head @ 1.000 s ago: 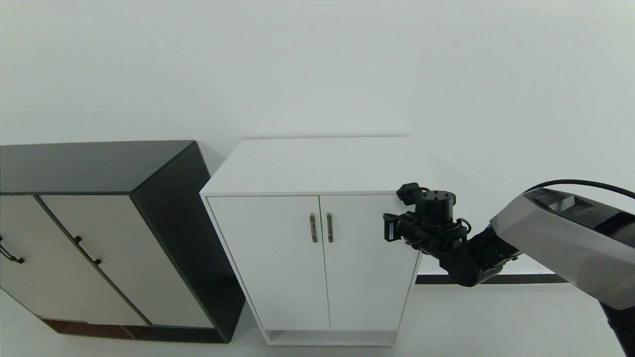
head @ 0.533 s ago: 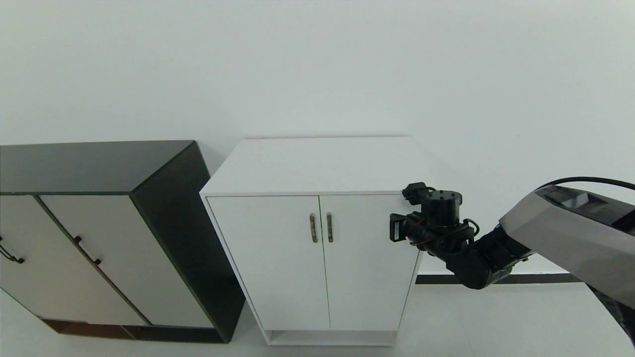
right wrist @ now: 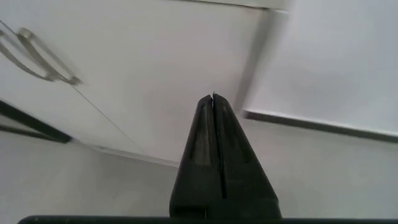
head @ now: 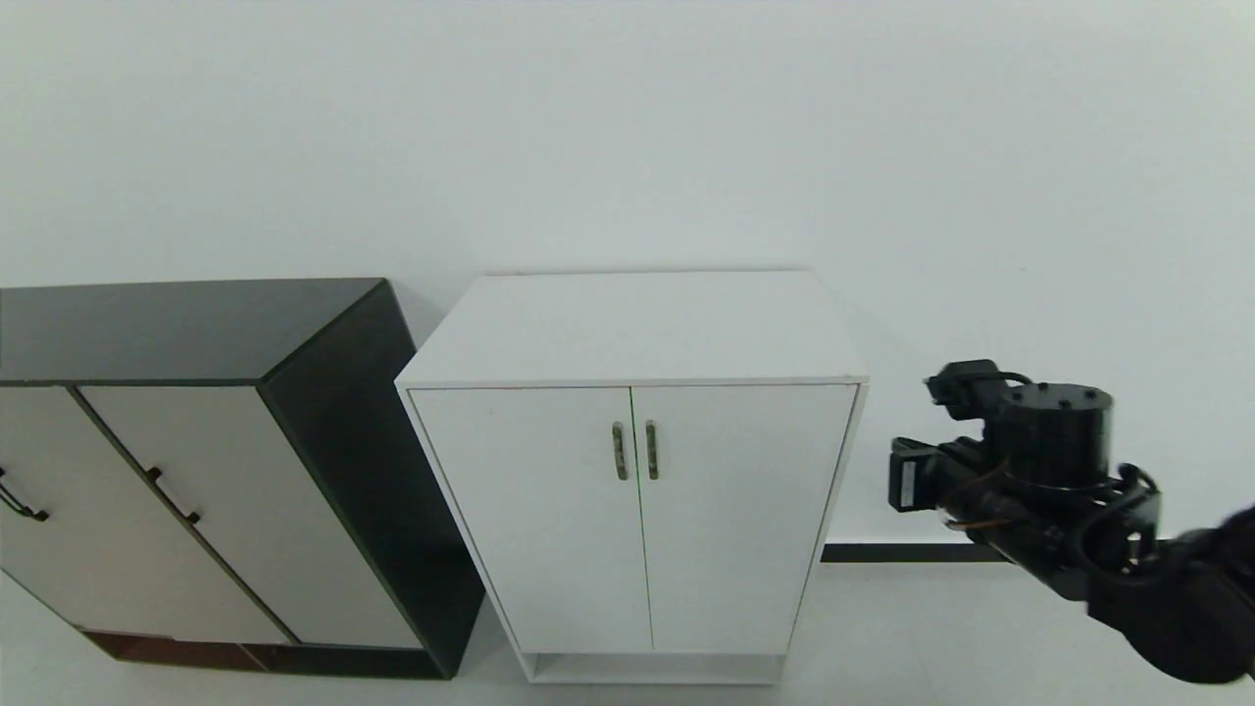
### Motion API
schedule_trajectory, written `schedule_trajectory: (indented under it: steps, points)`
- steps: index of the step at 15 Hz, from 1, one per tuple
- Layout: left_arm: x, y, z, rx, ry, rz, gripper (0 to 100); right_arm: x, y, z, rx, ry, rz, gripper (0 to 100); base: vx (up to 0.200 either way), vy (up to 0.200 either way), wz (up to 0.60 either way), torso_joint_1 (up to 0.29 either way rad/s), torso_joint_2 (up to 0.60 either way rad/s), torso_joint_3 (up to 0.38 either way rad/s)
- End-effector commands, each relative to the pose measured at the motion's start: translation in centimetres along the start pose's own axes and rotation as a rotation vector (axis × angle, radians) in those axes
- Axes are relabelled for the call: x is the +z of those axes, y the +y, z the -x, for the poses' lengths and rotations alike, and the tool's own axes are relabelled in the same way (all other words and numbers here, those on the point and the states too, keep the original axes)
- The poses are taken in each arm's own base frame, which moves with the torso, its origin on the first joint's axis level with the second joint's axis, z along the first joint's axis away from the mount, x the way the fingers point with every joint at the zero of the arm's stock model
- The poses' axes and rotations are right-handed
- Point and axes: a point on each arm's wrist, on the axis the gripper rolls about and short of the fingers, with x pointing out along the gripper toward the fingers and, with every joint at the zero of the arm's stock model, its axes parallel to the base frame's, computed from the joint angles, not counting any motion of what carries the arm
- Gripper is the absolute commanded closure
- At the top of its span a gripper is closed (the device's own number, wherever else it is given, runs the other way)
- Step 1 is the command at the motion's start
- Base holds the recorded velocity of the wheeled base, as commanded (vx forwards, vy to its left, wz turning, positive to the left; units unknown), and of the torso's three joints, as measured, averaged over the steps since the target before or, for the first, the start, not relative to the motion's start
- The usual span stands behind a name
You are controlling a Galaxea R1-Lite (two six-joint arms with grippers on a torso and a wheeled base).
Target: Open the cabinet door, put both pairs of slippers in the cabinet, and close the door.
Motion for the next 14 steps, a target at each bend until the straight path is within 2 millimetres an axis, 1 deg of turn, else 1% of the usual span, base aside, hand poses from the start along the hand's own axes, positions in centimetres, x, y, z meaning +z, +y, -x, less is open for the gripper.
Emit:
schedule_trajectory:
  steps: [1,3,4,5,6,7,9,11,12,14]
  points:
    - [0.0,0.0,0.0,0.001,0.002,0.001,100,-0.6,-3.7,7.5,-0.101,-0.027,0.026,100,0.000,0.000,0.00,0.000,0.00,0.000]
    - [0.0,0.0,0.0,0.003,0.002,0.002,100,-2.6,-6.6,10.8,-0.246,0.002,0.049,100,0.000,0.000,0.00,0.000,0.00,0.000]
    - [0.0,0.0,0.0,0.003,0.000,0.002,100,-3.6,-7.7,12.6,-0.289,0.005,0.039,100,0.000,0.000,0.00,0.000,0.00,0.000]
    - [0.0,0.0,0.0,0.003,0.000,0.002,100,-4.4,-8.3,13.7,-0.317,0.016,0.034,100,0.000,0.000,0.00,0.000,0.00,0.000]
    - [0.0,0.0,0.0,0.003,0.000,0.002,100,-5.3,-9.1,15.5,-0.366,0.018,0.018,100,0.000,0.000,0.00,0.000,0.00,0.000]
    - [0.0,0.0,0.0,0.003,0.002,0.002,100,-5.7,-9.5,16.7,-0.391,0.037,0.014,100,0.000,0.000,0.00,0.000,0.00,0.000]
    - [0.0,0.0,0.0,0.003,0.002,0.002,100,-7.0,-9.8,19.6,-0.402,0.083,0.025,100,0.000,0.000,0.00,0.000,0.00,0.000]
    - [0.0,0.0,0.0,0.003,0.002,0.002,100,-8.0,-9.9,22.4,-0.393,0.065,0.020,100,0.000,0.000,0.00,0.000,0.00,0.000]
    - [0.0,0.0,0.0,0.001,0.002,0.001,100,-8.8,-9.9,23.8,-0.358,0.051,0.016,100,0.000,0.000,0.00,0.000,0.00,0.000]
    - [0.0,0.0,0.0,-0.001,0.002,0.001,100,-10.3,-9.7,26.2,-0.229,0.004,0.004,100,0.000,0.000,0.00,0.000,0.00,0.000]
